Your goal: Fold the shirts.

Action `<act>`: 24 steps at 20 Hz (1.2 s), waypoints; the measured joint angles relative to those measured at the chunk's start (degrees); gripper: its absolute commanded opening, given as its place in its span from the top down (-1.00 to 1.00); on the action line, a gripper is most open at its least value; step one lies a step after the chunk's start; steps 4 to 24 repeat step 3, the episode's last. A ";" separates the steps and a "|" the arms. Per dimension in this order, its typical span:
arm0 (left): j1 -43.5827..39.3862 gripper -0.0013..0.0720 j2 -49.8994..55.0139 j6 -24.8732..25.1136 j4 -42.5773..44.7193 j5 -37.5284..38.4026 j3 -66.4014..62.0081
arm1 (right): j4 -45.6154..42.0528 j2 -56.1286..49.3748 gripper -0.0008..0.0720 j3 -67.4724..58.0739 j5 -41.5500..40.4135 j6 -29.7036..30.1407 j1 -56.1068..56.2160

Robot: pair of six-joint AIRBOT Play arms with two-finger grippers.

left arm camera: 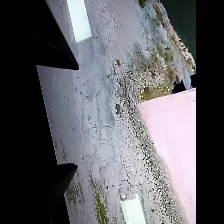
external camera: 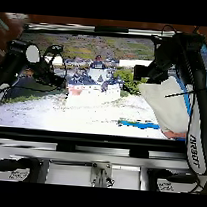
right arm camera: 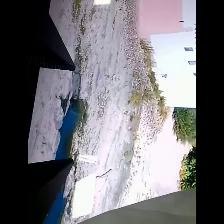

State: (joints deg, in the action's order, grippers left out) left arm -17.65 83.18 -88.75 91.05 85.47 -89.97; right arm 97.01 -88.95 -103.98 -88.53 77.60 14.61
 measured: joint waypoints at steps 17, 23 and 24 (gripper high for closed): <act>0.00 -1.00 0.26 -0.02 0.00 0.02 0.00 | 0.11 -0.02 -0.85 0.00 -0.07 -0.02 0.02; 0.00 -1.00 0.26 -0.02 0.00 0.02 0.00 | 0.11 -0.02 -0.85 0.00 -0.07 -0.02 0.02; 0.00 -1.00 0.26 -0.02 0.00 0.02 0.00 | 0.11 -0.02 -0.85 0.00 -0.07 -0.02 0.02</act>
